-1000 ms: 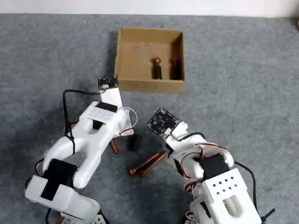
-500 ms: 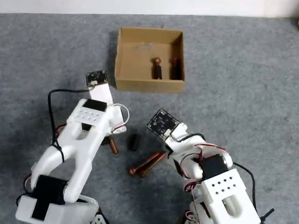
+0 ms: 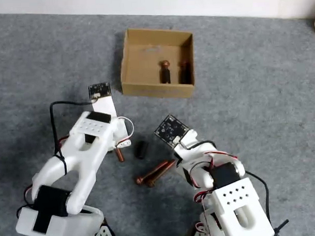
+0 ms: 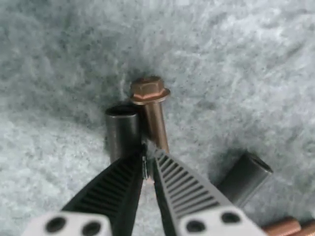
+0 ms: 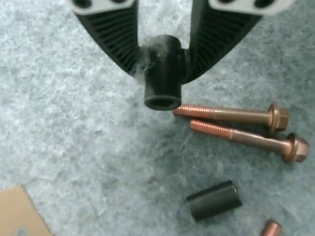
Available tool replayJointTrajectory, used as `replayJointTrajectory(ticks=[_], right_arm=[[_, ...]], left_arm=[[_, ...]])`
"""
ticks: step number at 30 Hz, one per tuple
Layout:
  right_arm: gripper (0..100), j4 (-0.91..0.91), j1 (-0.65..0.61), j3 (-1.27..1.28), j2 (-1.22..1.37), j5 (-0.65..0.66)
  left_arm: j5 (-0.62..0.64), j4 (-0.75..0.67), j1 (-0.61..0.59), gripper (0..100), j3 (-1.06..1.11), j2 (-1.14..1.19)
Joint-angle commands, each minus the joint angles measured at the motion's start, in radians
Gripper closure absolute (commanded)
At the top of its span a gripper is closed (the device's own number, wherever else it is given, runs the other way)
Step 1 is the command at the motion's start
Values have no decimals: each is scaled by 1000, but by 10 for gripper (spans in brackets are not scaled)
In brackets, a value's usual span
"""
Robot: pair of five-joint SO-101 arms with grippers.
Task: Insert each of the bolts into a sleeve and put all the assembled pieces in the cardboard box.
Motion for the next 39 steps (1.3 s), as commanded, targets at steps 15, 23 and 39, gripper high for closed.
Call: replayJointTrajectory(ticks=[15, 23, 39], right_arm=[[993, -93, 10, 44, -13, -5], [993, -93, 10, 45, -13, -5], [993, -94, 10, 47, -13, -6]], left_arm=[[0, -17, -13, 992, -12, -51], [5, 68, -15, 783, -45, -88], [2, -52, -90, 769, -54, 91]])
